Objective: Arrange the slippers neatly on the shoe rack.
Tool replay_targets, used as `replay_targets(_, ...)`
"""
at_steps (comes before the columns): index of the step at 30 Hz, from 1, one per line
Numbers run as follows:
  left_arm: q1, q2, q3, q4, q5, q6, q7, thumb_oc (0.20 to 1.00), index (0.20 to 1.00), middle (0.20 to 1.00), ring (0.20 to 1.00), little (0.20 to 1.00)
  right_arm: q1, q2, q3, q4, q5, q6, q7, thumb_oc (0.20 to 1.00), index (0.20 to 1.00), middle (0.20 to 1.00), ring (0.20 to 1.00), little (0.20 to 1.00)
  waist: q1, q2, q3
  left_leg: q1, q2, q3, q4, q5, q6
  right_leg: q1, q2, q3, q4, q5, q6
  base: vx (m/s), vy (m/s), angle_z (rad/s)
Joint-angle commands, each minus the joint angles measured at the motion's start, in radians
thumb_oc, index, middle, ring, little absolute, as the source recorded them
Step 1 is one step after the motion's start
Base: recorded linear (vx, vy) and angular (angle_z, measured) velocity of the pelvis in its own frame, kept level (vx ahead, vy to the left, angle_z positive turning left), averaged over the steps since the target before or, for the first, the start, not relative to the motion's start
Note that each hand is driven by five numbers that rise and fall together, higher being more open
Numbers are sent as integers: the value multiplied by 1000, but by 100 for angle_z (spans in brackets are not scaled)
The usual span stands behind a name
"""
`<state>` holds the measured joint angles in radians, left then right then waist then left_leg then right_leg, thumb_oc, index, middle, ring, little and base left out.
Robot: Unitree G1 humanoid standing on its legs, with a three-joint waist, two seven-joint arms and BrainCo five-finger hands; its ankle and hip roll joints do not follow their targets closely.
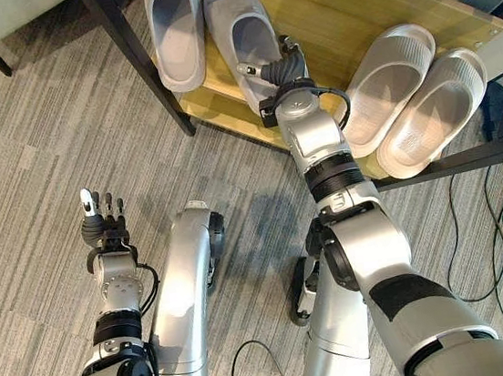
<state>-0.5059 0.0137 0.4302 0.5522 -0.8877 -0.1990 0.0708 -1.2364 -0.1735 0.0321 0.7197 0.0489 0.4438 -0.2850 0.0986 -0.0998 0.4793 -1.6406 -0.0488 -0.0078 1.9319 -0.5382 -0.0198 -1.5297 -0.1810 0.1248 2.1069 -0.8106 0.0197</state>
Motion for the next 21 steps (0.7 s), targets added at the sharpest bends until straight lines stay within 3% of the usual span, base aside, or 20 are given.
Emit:
replay_targets(1, 66, -258, -74, -8, 40, -4, -29, 1000, 1000, 1000, 1000, 1000, -19, 43, -5, -94, -15, 9, 34, 1000, 1000, 1000, 1000, 1000, -12, 20, 41, 71, 36, -91, 23, -220, -53, -22, -9, 112, 87, 186, -38, 0, 0, 0)
replay_targets(21, 58, -229, -89, 39, 108, 23, -58, 1000, 1000, 1000, 1000, 1000, 119, 188, -39, -146, -124, 73, 189, 1000, 1000, 1000, 1000, 1000, 16, 45, 41, 71, 33, -98, 33, -211, -40, -22, -10, 116, 114, 186, -35, 0, 0, 0)
